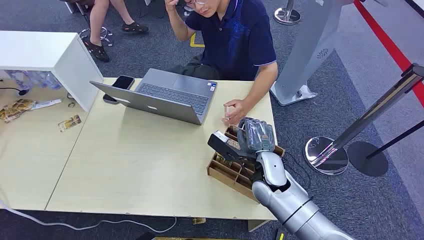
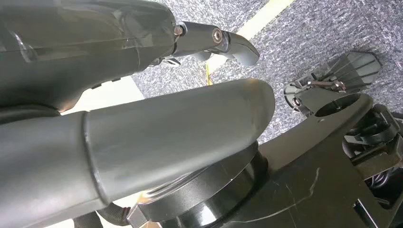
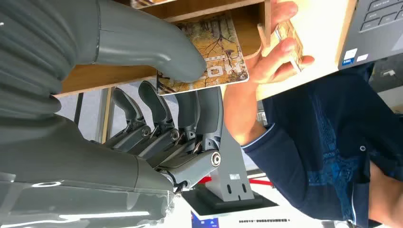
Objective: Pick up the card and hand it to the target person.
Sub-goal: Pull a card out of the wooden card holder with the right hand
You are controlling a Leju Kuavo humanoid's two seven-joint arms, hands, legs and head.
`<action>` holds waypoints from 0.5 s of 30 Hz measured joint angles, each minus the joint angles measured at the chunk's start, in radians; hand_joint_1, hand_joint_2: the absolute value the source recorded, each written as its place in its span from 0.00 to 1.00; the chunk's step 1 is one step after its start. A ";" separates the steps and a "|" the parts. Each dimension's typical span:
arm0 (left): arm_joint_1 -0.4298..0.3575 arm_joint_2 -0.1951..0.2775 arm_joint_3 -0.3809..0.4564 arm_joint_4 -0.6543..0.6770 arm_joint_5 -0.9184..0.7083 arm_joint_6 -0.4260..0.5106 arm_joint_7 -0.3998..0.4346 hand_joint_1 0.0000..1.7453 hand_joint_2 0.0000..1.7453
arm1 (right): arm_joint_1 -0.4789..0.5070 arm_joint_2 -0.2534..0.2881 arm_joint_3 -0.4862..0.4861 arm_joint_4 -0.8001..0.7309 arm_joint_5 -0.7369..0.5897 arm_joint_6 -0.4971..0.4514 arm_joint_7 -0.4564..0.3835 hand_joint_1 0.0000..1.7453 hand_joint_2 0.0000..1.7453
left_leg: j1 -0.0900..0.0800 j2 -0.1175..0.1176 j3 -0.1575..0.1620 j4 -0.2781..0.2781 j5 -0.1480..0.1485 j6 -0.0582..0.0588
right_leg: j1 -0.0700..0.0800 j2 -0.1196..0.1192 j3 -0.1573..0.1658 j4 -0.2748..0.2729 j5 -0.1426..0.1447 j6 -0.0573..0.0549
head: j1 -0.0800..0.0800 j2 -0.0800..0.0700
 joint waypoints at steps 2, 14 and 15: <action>0.000 0.000 0.000 0.000 0.001 0.000 0.000 0.00 0.00 | 0.000 -0.001 0.000 -0.007 0.003 0.000 0.000 0.85 1.00 | 0.000 0.000 0.000 0.000 0.000 0.000 | 0.000 0.000 0.000 0.000 0.000 0.000 | 0.000 0.000; 0.001 0.000 0.000 0.000 0.007 0.002 -0.003 0.00 0.00 | 0.005 -0.010 -0.006 -0.088 0.032 -0.010 0.007 0.86 1.00 | 0.000 0.000 0.000 0.000 0.000 0.000 | 0.000 0.000 0.000 0.000 0.000 0.000 | 0.000 0.000; 0.001 0.000 0.000 0.000 0.008 0.002 -0.003 0.00 0.00 | 0.006 -0.012 -0.007 -0.097 0.032 -0.013 0.008 0.87 1.00 | 0.000 0.000 0.000 0.000 0.000 0.000 | 0.000 0.000 0.000 0.000 0.000 0.000 | 0.000 0.000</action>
